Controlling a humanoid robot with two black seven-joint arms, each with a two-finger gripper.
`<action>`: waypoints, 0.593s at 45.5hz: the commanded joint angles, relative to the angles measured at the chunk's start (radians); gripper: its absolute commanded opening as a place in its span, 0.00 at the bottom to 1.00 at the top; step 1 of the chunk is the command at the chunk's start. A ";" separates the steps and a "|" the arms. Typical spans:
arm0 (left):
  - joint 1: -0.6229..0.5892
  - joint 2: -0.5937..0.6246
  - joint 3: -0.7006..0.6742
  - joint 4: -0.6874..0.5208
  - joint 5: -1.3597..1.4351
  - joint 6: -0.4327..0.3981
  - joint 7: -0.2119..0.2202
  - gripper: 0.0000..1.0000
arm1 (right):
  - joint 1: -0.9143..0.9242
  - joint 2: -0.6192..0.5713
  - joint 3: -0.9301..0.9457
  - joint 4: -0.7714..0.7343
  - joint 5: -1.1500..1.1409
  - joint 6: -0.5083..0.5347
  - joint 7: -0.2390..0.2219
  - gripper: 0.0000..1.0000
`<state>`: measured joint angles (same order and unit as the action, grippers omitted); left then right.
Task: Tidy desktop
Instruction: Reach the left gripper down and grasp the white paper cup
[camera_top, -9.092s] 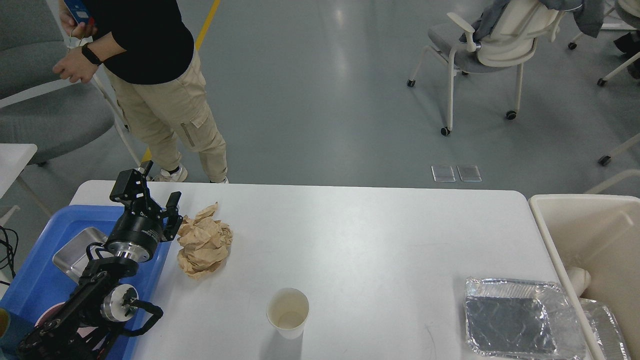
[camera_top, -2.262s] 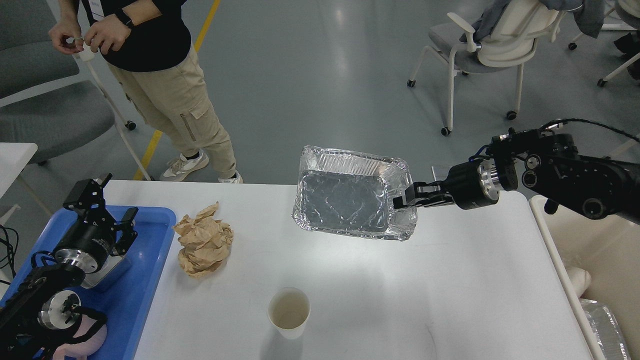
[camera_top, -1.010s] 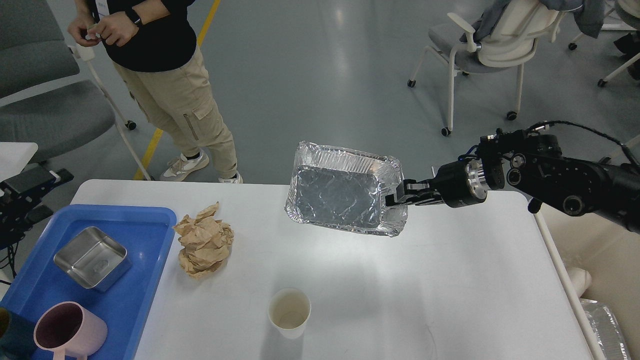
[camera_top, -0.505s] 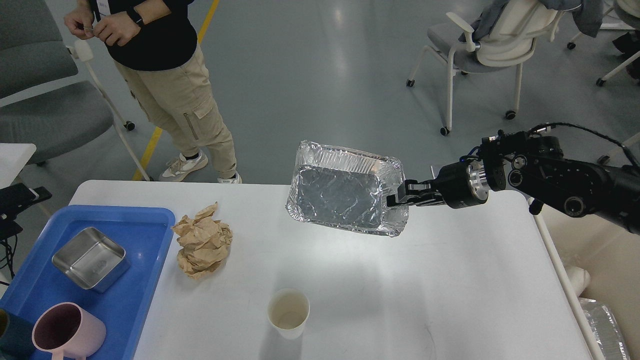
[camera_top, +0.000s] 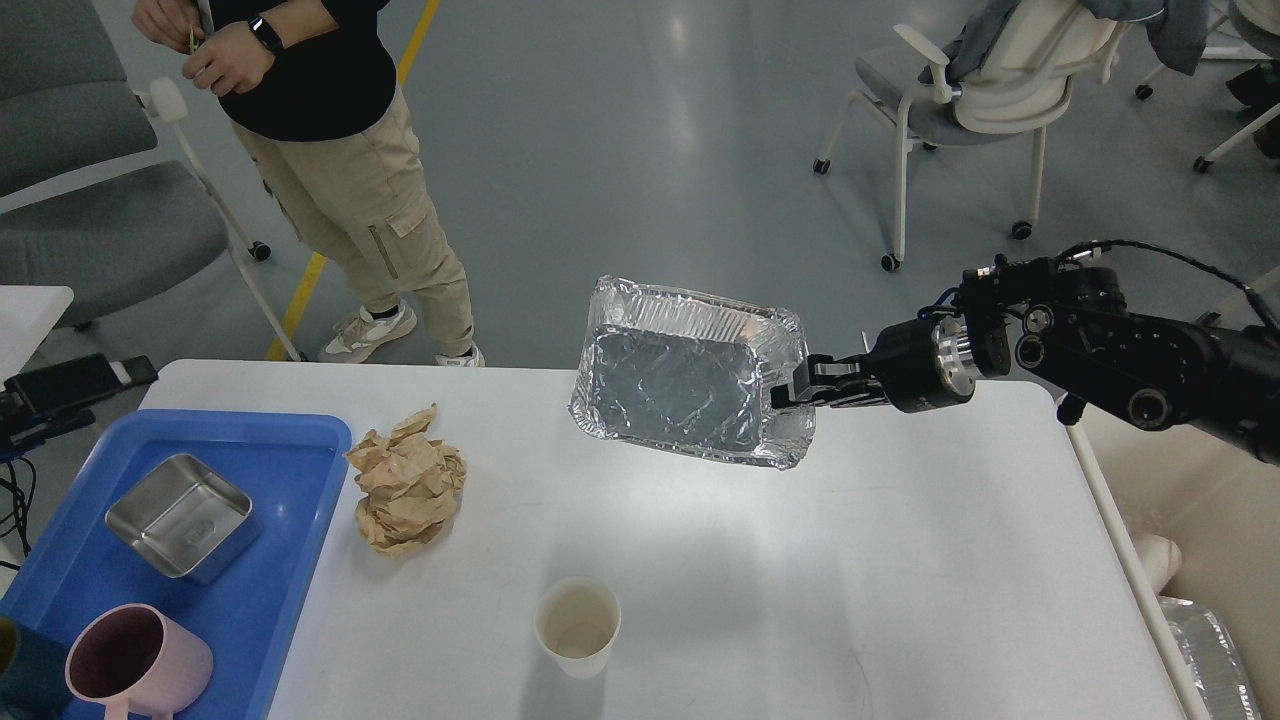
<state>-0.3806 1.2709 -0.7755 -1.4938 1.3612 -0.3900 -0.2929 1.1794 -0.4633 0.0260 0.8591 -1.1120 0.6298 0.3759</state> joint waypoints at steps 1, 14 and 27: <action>-0.056 -0.079 0.001 0.000 0.327 -0.024 -0.109 0.97 | 0.000 -0.006 0.006 0.003 0.009 -0.002 0.000 0.00; -0.331 -0.320 0.211 -0.003 0.815 -0.161 -0.132 0.97 | 0.008 0.000 0.009 0.003 0.012 -0.002 0.000 0.00; -0.814 -0.557 0.783 0.003 0.829 -0.170 -0.129 0.97 | 0.009 0.003 0.014 0.005 0.012 -0.004 0.000 0.00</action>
<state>-1.0542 0.8189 -0.1595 -1.4959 2.1894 -0.5620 -0.4228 1.1888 -0.4609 0.0367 0.8619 -1.0998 0.6271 0.3759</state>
